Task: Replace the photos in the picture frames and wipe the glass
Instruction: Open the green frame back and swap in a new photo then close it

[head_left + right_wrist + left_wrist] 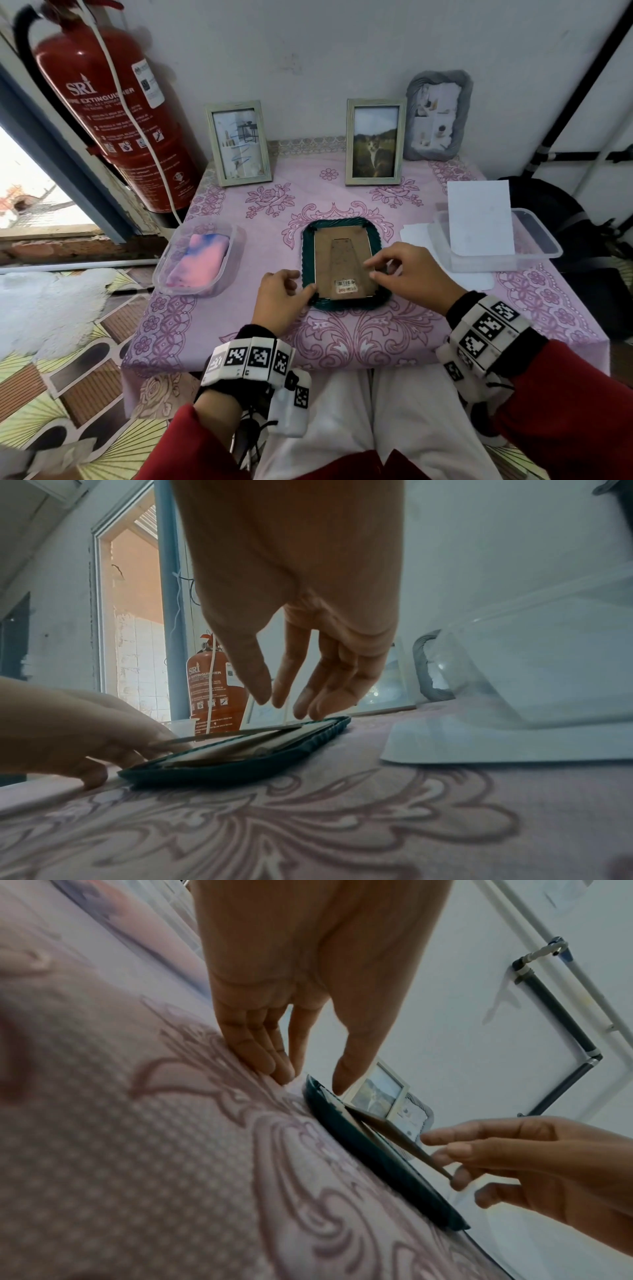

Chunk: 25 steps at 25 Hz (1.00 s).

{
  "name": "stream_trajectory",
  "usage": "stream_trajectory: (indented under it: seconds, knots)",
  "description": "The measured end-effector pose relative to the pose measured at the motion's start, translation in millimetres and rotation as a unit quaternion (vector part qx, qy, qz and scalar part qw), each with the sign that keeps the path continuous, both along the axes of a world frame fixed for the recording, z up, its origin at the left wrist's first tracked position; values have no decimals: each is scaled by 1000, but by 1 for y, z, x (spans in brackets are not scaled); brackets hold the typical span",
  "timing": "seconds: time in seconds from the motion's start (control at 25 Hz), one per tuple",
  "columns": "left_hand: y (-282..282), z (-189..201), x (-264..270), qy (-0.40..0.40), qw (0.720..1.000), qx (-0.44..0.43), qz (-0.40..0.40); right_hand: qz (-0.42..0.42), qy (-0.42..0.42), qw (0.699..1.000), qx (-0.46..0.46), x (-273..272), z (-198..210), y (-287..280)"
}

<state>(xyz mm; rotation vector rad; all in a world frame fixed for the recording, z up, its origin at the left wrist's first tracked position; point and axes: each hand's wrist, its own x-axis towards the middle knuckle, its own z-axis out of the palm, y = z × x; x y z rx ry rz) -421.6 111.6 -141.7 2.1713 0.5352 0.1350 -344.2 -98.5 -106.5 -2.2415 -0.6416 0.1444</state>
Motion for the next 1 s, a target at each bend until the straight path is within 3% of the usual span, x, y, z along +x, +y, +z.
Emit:
stream_trajectory:
  seconds: [0.12,0.2,0.32,0.48,0.64,0.8,1.0]
  knots:
    - [-4,5,5,-4,1000,-11,-3,54,8,998,-30,-2,-2,11]
    - [-6,10,6,-31,994,-100,9,49,16,998,-34,-4,-4,15]
    - [-13,20,3,-72,961,-267,9,23,8,999,-24,-5,-1,21]
    - [-25,35,4,-157,940,-301,-38,26,-25,999,28,-4,21,31]
    - [-37,53,12,-232,939,-243,-72,-28,-46,992,116,2,50,41]
    - [-51,64,17,-289,943,-138,-91,-75,11,966,249,9,73,41]
    - [-60,69,17,-334,931,-57,-132,-91,1,940,328,14,81,36]
